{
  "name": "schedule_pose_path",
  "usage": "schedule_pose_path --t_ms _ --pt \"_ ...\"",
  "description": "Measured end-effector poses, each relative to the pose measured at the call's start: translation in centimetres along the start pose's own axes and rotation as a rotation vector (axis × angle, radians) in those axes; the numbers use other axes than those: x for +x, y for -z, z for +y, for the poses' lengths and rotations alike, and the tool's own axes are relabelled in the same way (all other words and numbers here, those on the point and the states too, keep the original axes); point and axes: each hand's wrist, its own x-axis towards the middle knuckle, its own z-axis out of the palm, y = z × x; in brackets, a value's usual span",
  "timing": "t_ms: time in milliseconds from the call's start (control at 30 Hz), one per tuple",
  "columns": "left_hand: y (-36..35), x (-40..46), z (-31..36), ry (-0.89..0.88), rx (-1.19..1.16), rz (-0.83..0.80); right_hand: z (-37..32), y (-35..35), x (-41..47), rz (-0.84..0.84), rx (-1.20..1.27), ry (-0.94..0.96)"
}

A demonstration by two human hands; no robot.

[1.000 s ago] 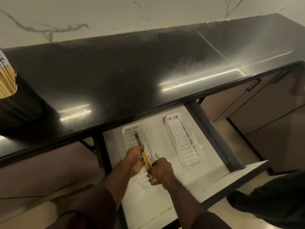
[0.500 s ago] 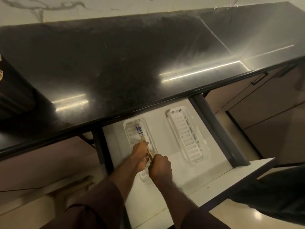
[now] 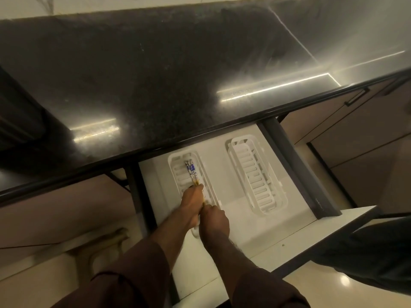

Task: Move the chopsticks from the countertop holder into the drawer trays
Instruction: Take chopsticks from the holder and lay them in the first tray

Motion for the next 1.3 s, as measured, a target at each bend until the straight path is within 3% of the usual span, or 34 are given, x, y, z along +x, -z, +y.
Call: schedule_pose_path --t_ms 333,600,1300 --pt "0.2 0.2 0.2 -0.002 0.027 0.017 -0.1 -0.3 0.2 -0.014 -0.013 0.016" --pt "-0.1 0.4 0.1 -0.048 0.185 0.075 0.2 -0.1 0.2 -0.031 -0.187 0.179" --pt "-0.4 0.0 0.2 -0.024 0.179 0.050 0.7 0.7 0.5 -0.034 -0.099 0.179"
